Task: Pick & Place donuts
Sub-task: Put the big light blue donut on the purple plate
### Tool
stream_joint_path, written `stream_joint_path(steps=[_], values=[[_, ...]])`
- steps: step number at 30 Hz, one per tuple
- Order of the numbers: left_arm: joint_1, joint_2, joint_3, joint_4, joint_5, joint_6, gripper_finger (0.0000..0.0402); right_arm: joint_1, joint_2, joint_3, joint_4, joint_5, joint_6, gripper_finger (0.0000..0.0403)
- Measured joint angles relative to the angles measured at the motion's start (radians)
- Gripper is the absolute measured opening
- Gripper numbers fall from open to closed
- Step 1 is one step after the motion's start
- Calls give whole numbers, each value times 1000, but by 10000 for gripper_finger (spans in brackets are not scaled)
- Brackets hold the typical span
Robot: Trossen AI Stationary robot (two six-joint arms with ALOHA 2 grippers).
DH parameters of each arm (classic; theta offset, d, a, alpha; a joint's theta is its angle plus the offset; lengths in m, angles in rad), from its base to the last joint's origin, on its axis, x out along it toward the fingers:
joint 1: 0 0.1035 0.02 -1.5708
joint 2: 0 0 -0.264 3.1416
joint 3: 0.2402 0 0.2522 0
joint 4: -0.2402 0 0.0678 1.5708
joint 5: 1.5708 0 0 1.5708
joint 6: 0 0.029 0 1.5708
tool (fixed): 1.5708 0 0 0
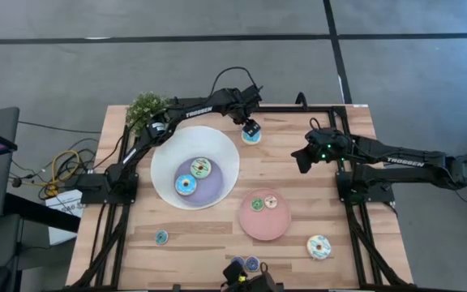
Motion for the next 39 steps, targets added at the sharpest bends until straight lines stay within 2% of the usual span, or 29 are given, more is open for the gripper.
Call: stream_joint_path(steps=[4,9,23,35,39], values=[[0,21,1,-22,25,-9,240,0,0,0,17,0,0,1],[-7,71,1,-46,-9,-13,240,0,0,0,29,0,1,1],[-11,80,57,-38,-10,-6,240,4,0,0,27,-1,24,1],[-18,80,18,4,32,202,240,4,0,0,27,-1,23,1],[-18,80,16,32,54,218,240,4,0,0,27,-1,16,1]])
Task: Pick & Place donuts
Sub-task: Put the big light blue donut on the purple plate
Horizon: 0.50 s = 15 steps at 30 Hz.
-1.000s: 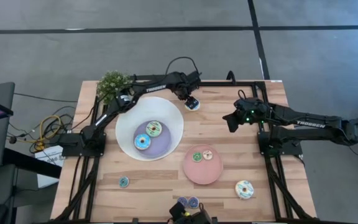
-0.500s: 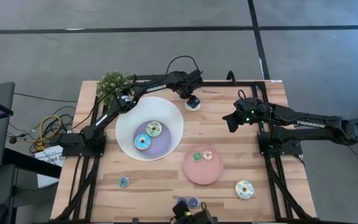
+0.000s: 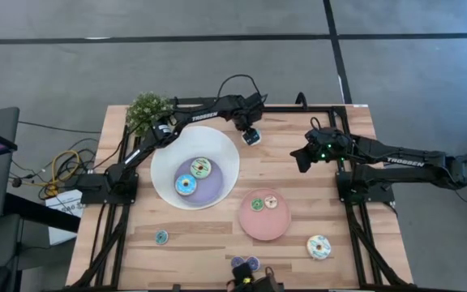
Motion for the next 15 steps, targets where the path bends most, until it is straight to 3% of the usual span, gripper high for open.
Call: stream_joint_path(steps=[6,15], values=[[-2,0,-1,29,15,-1,234,0,0,0,0,0,-1,1],[-5,0,-1,27,-45,4,180,0,0,0,0,0,-1,1]])
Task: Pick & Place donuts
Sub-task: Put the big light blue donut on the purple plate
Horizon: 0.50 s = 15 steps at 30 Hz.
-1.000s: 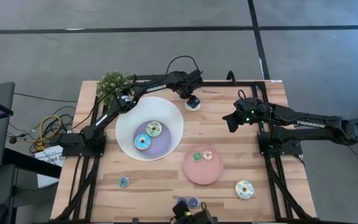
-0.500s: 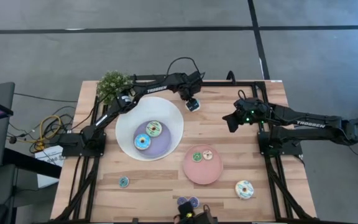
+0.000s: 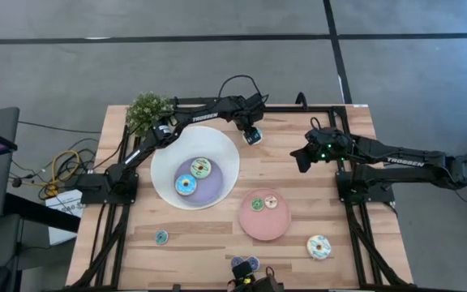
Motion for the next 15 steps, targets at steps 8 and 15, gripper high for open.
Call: stream_joint_path(steps=[8,15], values=[[-1,0,0,0,-30,-23,169,0,0,0,0,0,-1,1],[-1,0,36,-36,-32,-47,169,0,0,0,-2,0,-20,1]])
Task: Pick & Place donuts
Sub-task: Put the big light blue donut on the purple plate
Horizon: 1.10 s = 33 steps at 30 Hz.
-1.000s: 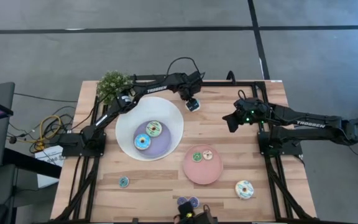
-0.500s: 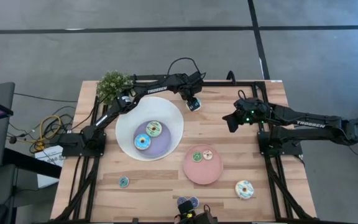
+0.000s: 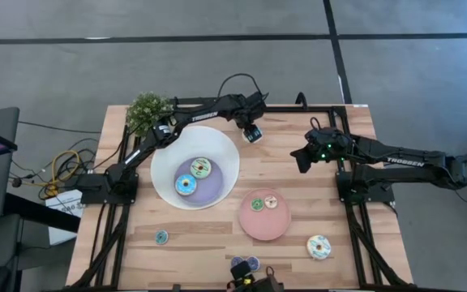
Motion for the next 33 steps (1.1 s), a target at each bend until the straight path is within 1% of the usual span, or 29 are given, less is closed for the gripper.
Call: stream_joint_path(steps=[5,9,11,13,17,24,33], values=[[-7,-1,64,-75,-19,-12,169,0,0,0,-2,0,-33,1],[-15,-2,64,-88,-18,-37,169,0,0,0,-7,-4,-40,1],[-22,-2,64,-89,-77,-53,169,0,0,0,-11,-9,-63,1],[-23,-2,65,-77,-96,-61,169,0,0,0,-14,-10,-84,1],[-22,-2,65,-42,-76,-72,169,0,0,0,-14,-11,-86,1],[-5,-2,64,-47,-13,-69,169,0,0,0,-13,-11,-85,1],[14,-2,64,-50,2,-42,169,-2,0,0,-5,-10,-69,1]])
